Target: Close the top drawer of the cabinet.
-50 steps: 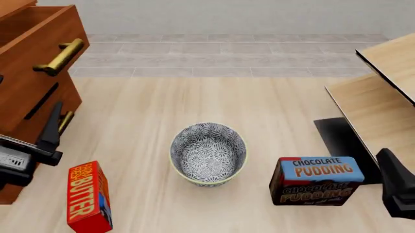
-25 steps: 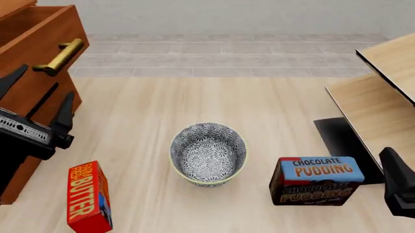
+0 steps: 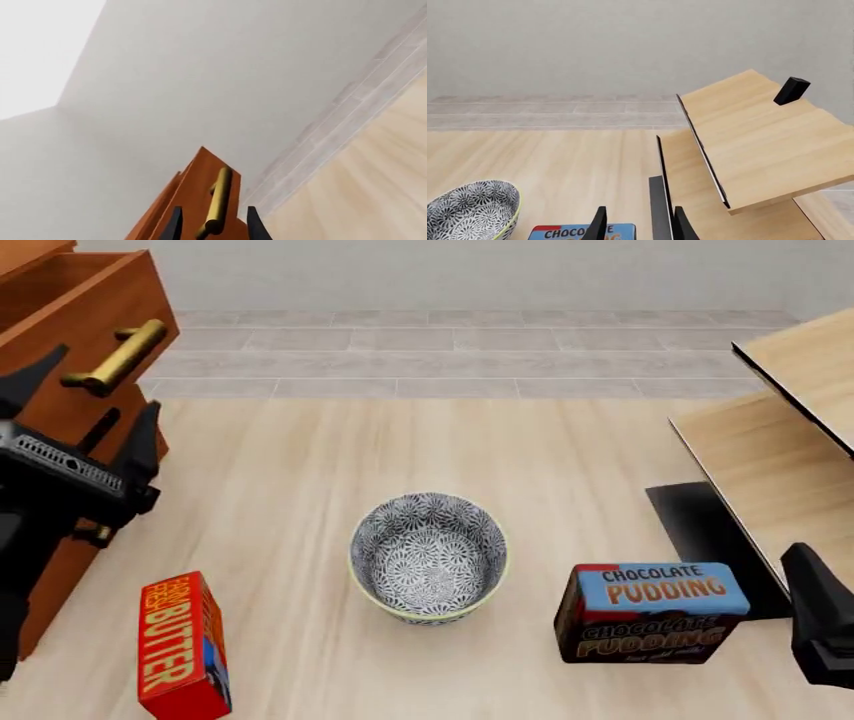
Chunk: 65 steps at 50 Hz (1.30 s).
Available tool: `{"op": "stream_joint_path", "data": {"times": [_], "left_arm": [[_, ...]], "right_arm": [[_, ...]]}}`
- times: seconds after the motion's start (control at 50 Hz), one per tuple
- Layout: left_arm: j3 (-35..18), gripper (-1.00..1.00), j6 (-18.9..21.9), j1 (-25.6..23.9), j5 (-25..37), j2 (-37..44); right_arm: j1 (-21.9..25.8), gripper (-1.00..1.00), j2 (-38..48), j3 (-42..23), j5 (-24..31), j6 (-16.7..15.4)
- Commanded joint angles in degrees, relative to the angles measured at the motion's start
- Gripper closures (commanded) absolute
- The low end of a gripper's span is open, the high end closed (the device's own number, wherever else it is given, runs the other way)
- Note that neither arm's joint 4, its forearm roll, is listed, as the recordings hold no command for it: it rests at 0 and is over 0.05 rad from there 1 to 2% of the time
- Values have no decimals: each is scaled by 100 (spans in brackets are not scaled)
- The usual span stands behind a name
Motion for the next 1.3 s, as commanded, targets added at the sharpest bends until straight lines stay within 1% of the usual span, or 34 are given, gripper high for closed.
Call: {"op": "stream_joint_path", "data": {"times": [0.02, 0.08, 0.12, 0.14, 0.18, 0.22, 0.26, 0.3, 0.44, 0.52, 0.9, 1.3], "left_arm": [[-258, -100, 174, 175, -126, 258], [-217, -100, 422, 157, -449, 505], [-227, -100, 422, 163, -458, 529], [-272, -100, 592, 236, -470, 585], [-288, -100, 656, 252, -476, 589], [-301, -100, 600, 279, -470, 667], [-315, -100, 707, 305, -478, 689], [-318, -100, 676, 355, -477, 740], [-340, -100, 856, 451, -481, 751], [-362, -100, 866, 574, -481, 794], [-397, -100, 951, 657, -481, 834], [-508, -100, 893, 859, -481, 946]], "right_arm": [[-3, -100, 0, -1, -4, -8], [4, -100, 0, 0, -4, -11], [5, -100, 0, 1, -3, -10], [2, -100, 0, 0, -5, -9], [5, -100, 0, 0, -3, -4], [0, -100, 0, 1, -5, -5], [-5, -100, 0, 1, -2, -1], [-11, -100, 0, 1, 3, 3], [-18, -100, 0, -1, 2, 7], [-20, -100, 0, 1, 9, 16], [-31, -100, 0, 2, 36, 6], [-16, -100, 0, 2, 44, -19]]}}
